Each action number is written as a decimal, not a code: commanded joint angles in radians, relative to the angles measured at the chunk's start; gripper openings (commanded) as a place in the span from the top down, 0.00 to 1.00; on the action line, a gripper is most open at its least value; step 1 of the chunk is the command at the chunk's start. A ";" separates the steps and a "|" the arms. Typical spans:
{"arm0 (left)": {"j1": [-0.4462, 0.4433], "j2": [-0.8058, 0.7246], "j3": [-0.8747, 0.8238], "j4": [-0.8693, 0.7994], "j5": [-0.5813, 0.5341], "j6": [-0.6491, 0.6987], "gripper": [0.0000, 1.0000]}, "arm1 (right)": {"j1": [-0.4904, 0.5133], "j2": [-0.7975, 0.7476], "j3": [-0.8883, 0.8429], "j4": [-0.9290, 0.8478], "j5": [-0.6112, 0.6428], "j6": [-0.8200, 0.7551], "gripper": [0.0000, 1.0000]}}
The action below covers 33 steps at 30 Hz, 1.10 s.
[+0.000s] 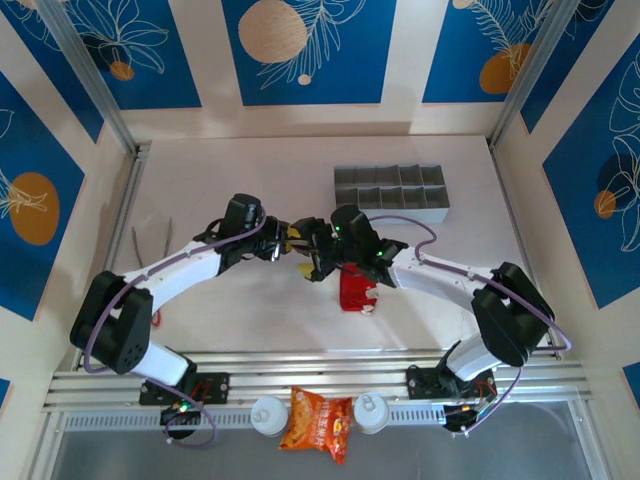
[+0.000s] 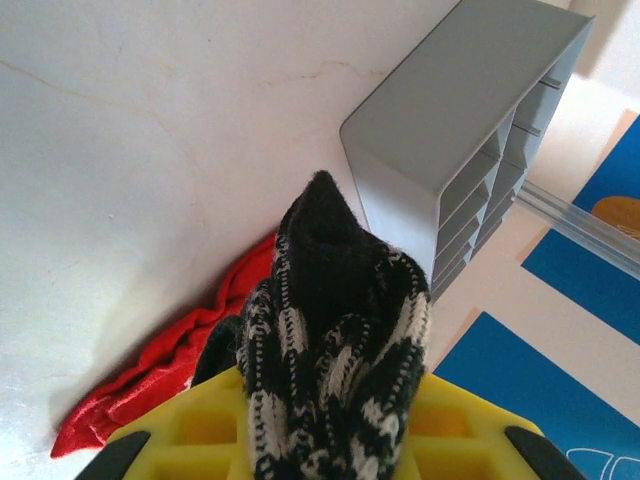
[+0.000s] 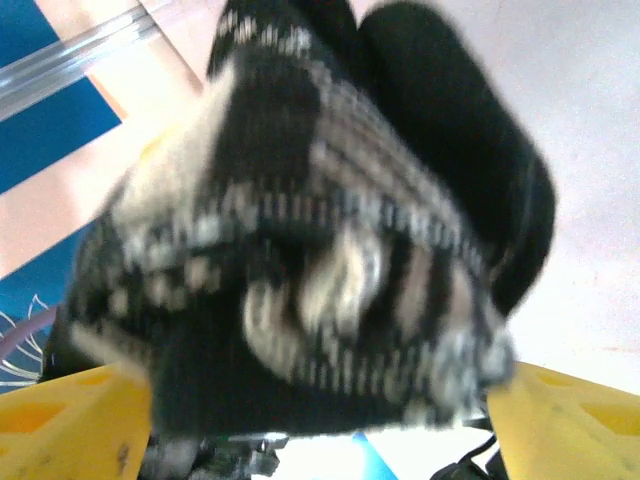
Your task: Roll the socks
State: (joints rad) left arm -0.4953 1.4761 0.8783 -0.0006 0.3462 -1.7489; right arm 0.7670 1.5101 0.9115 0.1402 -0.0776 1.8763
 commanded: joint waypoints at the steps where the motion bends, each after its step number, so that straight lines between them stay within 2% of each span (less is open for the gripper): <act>1: 0.004 -0.005 0.043 -0.050 0.060 0.005 1.00 | -0.033 0.021 0.038 -0.045 -0.016 -0.055 0.17; 12: 0.006 0.012 0.084 -0.145 0.160 0.012 1.00 | -0.066 0.012 0.061 -0.108 -0.055 -0.172 0.34; 23: 0.009 0.037 0.115 -0.213 0.218 0.028 1.00 | -0.080 0.015 0.118 -0.253 -0.069 -0.310 0.42; 30: 0.010 0.041 0.119 -0.229 0.241 0.031 1.00 | -0.084 0.016 0.149 -0.302 -0.058 -0.361 0.58; 33: 0.009 0.044 0.126 -0.231 0.252 0.032 1.00 | -0.085 0.022 0.174 -0.338 -0.050 -0.394 0.60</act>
State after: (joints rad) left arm -0.4881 1.5089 0.9737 -0.1898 0.5285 -1.7447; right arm 0.6930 1.5246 1.0416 -0.1600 -0.1455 1.5383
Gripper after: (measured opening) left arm 0.194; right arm 0.403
